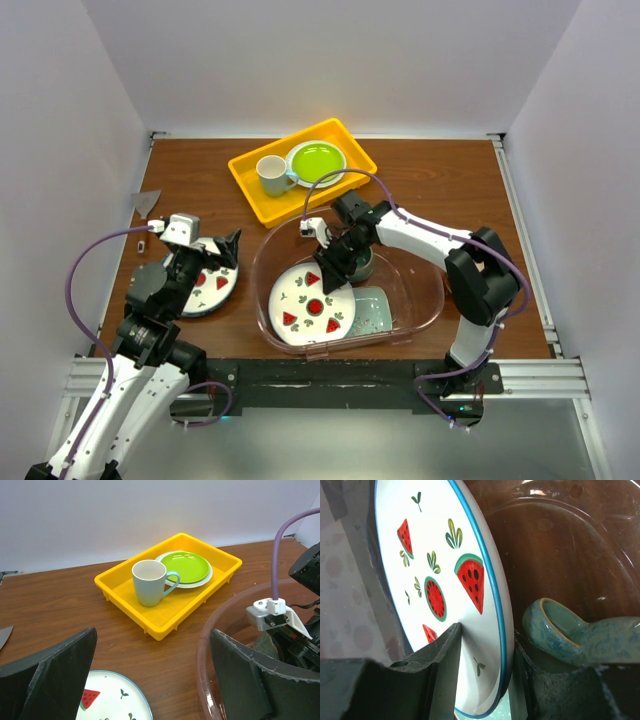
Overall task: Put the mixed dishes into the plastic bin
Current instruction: Place the plate in the plastic bin.
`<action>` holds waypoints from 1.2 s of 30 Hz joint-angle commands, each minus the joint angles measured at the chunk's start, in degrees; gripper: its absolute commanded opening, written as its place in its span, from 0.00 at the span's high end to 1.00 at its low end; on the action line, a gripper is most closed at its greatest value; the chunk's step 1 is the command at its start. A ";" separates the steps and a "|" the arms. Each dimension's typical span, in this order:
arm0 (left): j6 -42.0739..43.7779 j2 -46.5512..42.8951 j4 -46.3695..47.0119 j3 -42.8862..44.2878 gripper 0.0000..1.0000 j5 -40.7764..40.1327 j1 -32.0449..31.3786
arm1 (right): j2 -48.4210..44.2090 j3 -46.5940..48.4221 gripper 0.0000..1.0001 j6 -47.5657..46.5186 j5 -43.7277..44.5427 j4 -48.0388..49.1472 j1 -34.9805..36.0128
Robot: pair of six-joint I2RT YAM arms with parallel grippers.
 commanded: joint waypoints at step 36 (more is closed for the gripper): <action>0.86 -0.24 2.68 -0.33 0.00 -0.42 -0.04 | -2.96 1.35 0.37 -3.22 11.91 -0.31 0.37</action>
